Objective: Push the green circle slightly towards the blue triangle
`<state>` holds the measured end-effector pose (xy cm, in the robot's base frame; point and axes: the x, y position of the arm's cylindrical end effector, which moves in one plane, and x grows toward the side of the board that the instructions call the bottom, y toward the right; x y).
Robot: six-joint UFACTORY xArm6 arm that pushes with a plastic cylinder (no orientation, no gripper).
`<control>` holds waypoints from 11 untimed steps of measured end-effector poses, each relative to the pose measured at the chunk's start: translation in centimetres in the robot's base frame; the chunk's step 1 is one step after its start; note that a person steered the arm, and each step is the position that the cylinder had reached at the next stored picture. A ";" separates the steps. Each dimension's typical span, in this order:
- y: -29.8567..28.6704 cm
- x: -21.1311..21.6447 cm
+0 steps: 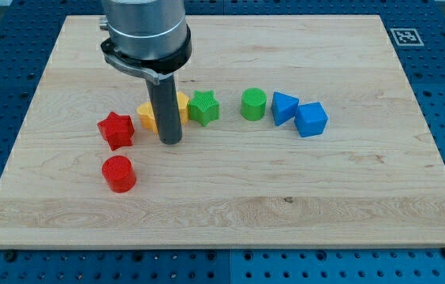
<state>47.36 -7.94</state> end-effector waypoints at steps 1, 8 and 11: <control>-0.7 -0.3; 0.5 0.8; 2.5 -0.3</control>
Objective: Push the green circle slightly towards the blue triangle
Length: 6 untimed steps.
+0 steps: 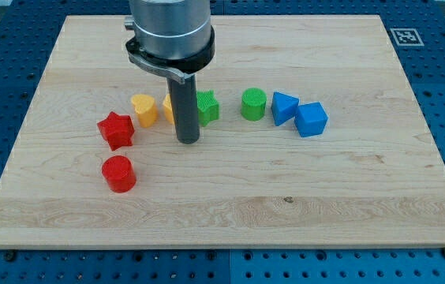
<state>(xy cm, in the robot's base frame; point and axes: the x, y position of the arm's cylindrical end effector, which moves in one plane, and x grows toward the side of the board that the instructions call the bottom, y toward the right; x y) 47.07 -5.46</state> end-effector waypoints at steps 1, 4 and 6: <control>-0.1 -1.6; -1.3 -3.4; 0.5 -1.2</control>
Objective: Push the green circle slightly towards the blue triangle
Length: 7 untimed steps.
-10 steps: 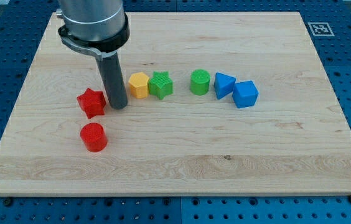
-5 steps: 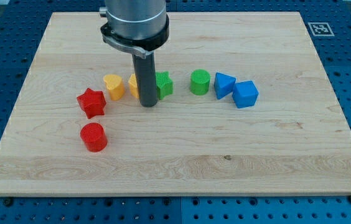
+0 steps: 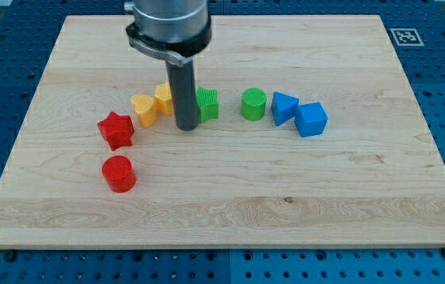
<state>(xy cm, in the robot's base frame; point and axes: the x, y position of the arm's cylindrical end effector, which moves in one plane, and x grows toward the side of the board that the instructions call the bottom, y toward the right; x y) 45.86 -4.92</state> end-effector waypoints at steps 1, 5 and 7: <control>1.7 1.6; 1.0 -2.7; 1.6 -2.3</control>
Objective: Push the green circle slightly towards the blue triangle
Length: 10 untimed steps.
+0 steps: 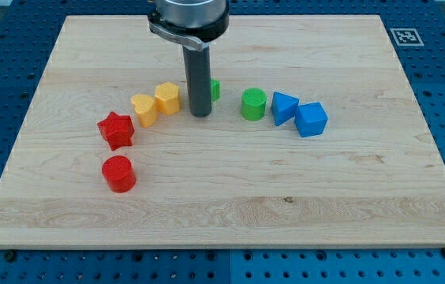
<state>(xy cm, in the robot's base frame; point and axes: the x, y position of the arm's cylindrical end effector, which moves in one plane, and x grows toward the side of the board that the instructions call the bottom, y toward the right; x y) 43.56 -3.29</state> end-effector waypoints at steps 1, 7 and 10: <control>2.2 3.1; 6.9 0.9; 8.2 2.3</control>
